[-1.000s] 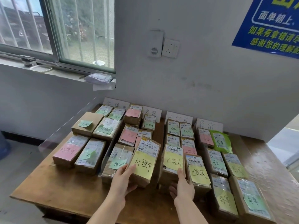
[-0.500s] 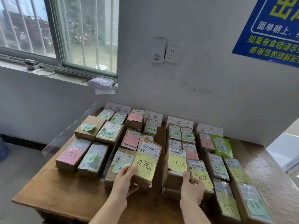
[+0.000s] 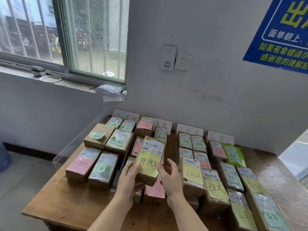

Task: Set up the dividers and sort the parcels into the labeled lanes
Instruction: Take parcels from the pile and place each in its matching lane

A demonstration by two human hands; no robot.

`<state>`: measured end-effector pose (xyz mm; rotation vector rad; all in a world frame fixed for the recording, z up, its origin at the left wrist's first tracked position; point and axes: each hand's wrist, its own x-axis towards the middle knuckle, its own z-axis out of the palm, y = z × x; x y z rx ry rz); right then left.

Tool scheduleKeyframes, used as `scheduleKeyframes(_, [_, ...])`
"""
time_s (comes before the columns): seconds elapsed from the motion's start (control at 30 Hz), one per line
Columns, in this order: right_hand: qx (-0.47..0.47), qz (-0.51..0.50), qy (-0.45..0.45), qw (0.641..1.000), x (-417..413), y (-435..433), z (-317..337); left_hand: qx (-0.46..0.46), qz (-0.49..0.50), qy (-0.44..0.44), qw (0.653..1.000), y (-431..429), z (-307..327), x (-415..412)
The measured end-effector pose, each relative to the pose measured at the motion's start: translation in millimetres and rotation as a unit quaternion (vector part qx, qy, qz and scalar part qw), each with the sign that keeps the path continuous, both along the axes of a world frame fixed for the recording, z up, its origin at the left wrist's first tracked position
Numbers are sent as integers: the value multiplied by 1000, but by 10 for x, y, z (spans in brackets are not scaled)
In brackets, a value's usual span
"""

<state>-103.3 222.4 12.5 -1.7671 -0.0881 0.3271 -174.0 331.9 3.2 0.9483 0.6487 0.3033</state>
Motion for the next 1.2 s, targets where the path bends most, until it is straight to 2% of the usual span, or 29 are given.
scheduleKeyframes(0.1, [46,66,59,995,-57,217,-5,19,9,-7,1000,152,29,-11])
scheduleKeyframes(0.3, [84,121,63,987,101,582,-2,35,49,-8,998,489,60,80])
scheduleKeyframes(0.47, [88,139,71,984,368,930,24,113,88,13,990,772,108,269])
scheduleKeyframes(0.7, [78,116,86,986,734,1460,5,237,88,51,966,1322,164,570])
scheduleKeyframes(1.2, [-6,72,92,993,1645,2966,-117,374,-5,143,916,3024,-20,1623])
